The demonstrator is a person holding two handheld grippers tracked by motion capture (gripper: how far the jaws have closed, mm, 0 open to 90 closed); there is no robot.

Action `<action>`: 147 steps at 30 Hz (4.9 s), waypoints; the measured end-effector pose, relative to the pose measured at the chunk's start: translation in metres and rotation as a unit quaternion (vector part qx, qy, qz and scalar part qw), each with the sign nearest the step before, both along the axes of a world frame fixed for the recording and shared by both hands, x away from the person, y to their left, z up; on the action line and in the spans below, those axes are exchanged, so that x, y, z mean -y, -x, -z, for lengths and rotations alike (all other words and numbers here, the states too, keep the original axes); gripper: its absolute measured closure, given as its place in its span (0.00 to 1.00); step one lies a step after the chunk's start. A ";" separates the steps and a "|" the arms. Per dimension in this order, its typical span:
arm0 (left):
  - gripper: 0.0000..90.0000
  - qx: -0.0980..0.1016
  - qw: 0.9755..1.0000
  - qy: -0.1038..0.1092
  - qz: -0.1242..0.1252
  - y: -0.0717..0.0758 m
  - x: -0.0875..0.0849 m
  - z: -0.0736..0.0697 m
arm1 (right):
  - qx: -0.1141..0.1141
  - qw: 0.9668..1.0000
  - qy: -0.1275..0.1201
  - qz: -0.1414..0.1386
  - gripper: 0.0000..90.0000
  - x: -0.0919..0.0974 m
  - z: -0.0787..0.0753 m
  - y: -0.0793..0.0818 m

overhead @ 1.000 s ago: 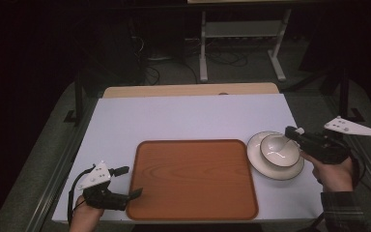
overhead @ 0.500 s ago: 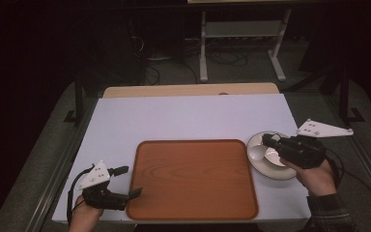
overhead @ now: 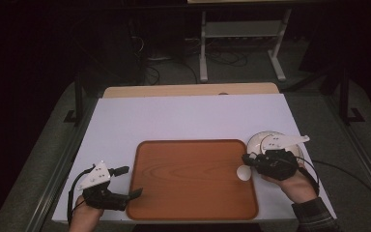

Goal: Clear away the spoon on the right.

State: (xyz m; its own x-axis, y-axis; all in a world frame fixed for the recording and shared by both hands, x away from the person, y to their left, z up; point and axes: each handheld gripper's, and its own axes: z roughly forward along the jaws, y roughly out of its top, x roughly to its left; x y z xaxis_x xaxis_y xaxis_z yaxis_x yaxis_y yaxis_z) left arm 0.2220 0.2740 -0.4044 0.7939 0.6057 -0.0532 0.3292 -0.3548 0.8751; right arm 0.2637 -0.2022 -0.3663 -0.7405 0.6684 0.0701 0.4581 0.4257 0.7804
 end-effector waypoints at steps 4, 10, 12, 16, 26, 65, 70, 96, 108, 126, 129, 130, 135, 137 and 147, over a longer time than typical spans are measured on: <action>0.15 0.001 1.000 0.000 -0.001 0.000 -0.001 -0.001 | -0.019 0.999 0.022 -0.013 0.93 -0.007 0.008 -0.001; 0.15 0.000 1.000 0.000 0.000 0.000 0.000 0.000 | -0.019 0.999 0.021 -0.019 0.93 -0.009 0.010 -0.002; 0.15 0.001 1.000 0.000 0.000 0.000 0.000 0.000 | -0.018 0.999 0.019 -0.020 0.93 -0.010 0.010 -0.003; 0.15 0.001 1.000 0.000 -0.001 0.000 -0.001 -0.001 | -0.012 1.000 0.005 -0.023 0.93 -0.016 0.014 -0.010; 0.15 0.001 1.000 0.000 -0.002 0.000 -0.001 0.000 | -0.004 1.000 -0.005 -0.028 0.93 -0.027 0.021 -0.024; 0.15 -0.003 1.000 -0.003 -0.001 0.000 0.001 0.001 | -0.059 0.991 0.079 -0.085 0.89 -0.071 0.063 -0.048; 0.15 -0.003 1.000 -0.003 -0.001 0.000 0.001 0.001 | -0.058 0.991 0.087 -0.085 0.86 -0.072 0.066 -0.048; 0.15 -0.003 1.000 -0.002 0.000 0.000 0.000 0.001 | -0.056 0.994 0.056 -0.079 0.36 -0.070 0.073 -0.047; 0.15 0.000 1.000 -0.003 0.000 0.000 0.000 0.001 | -0.011 0.997 -0.012 -0.072 0.12 -0.063 0.062 -0.040; 0.15 0.003 1.000 0.001 -0.002 0.000 -0.001 -0.001 | 0.062 0.994 -0.077 -0.044 0.11 -0.033 0.029 -0.016; 0.15 0.003 1.000 0.001 -0.002 0.000 -0.001 -0.001 | 0.071 0.993 -0.085 -0.041 0.11 -0.029 0.025 -0.012; 0.15 0.003 1.000 0.000 -0.002 0.000 -0.001 -0.001 | 0.079 0.992 -0.093 -0.038 0.11 -0.025 0.021 -0.008; 0.15 0.003 1.000 0.000 -0.002 0.000 -0.001 -0.001 | 0.085 0.991 -0.100 -0.032 0.11 -0.014 0.018 0.000; 0.15 0.003 1.000 0.000 -0.002 0.001 -0.001 -0.001 | 0.087 0.990 -0.103 -0.029 0.11 -0.007 0.018 0.005; 0.15 0.004 1.000 0.003 -0.008 0.006 -0.005 -0.001 | 0.096 0.989 -0.115 -0.011 0.11 0.015 0.017 0.020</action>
